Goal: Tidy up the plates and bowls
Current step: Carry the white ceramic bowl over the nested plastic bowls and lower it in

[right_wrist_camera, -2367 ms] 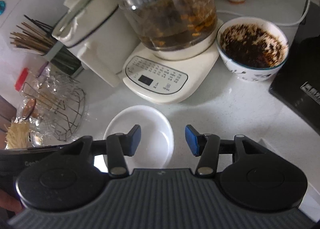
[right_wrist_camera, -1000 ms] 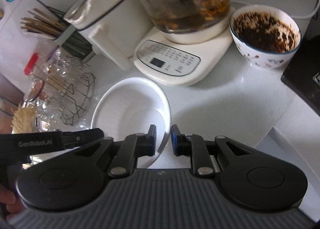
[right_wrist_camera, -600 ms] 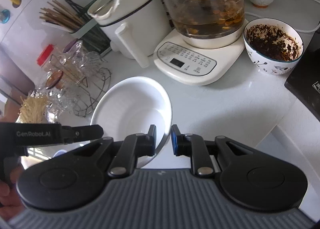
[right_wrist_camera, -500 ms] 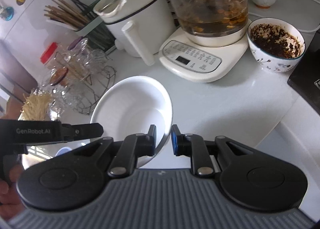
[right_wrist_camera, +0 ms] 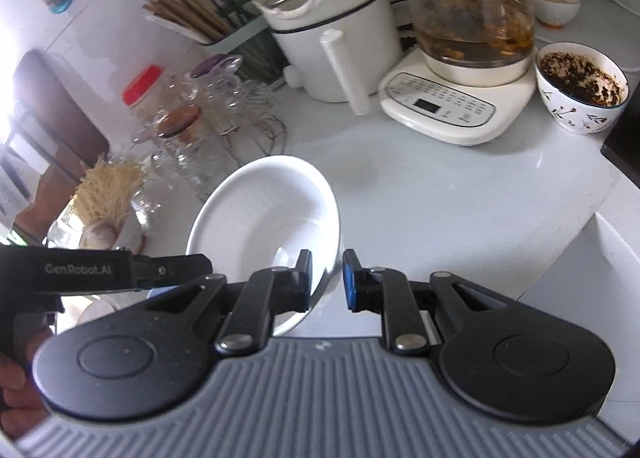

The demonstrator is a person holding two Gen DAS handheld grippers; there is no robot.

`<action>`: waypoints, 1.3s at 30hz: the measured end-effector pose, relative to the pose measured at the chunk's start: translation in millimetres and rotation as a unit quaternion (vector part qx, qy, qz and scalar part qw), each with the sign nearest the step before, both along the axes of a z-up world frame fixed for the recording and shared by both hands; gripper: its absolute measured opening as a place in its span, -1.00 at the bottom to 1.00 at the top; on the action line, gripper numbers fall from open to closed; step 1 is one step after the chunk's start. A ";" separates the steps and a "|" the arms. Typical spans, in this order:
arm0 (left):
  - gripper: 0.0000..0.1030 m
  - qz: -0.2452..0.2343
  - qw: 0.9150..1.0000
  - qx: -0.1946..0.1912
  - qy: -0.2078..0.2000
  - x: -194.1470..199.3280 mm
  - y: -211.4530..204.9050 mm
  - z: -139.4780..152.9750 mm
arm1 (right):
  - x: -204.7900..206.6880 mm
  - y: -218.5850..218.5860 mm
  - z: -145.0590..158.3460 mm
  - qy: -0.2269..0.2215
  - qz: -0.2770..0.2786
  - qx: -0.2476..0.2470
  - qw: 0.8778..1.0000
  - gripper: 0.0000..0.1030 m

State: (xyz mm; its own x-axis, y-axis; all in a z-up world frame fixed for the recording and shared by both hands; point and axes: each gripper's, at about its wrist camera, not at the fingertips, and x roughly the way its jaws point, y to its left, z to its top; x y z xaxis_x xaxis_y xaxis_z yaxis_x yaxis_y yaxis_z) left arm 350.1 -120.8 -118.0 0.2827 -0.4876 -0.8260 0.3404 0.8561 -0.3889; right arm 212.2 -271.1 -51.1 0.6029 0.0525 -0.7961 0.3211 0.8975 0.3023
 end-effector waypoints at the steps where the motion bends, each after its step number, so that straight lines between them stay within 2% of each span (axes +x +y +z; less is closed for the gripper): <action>1: -0.82 0.003 1.000 -0.001 0.000 -1.1 5.6 1.4 | -0.2 3.4 1.0 -0.003 0.000 0.003 1.000 -0.63; 9: -0.81 0.034 0.999 0.012 -0.013 -13.3 53.3 11.8 | 6.0 40.7 0.2 -0.011 0.033 0.015 0.999 -0.63; 20: -0.80 0.084 0.996 0.019 0.003 -19.5 110.9 5.3 | 23.6 79.1 -12.2 -0.007 0.080 0.040 0.996 -0.63; 29: -0.80 0.104 0.993 0.040 0.024 -17.6 125.8 -17.4 | 31.5 98.4 -29.2 0.019 0.100 0.033 0.994 -0.61; 32: -0.80 0.103 0.993 0.043 0.026 -17.3 125.3 -22.6 | 36.0 107.7 -30.8 0.026 0.107 -0.009 0.994 -0.60; 34: -0.80 0.104 0.993 0.049 0.026 -17.5 125.5 -24.3 | 36.5 112.2 -30.6 0.023 0.116 -0.020 0.993 -0.60; 39: -0.80 0.110 0.992 0.055 0.030 -15.4 132.1 -28.2 | 36.8 112.1 -36.0 0.023 0.111 -0.005 0.994 -0.60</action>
State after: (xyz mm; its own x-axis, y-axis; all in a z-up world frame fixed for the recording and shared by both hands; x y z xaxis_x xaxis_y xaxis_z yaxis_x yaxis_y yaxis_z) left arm 334.7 11.3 -146.2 0.3202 -0.3265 -0.8893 0.1194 0.9452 -0.3040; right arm 249.0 -158.9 -87.1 0.5397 0.1715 -0.8242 0.1279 0.9510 0.2816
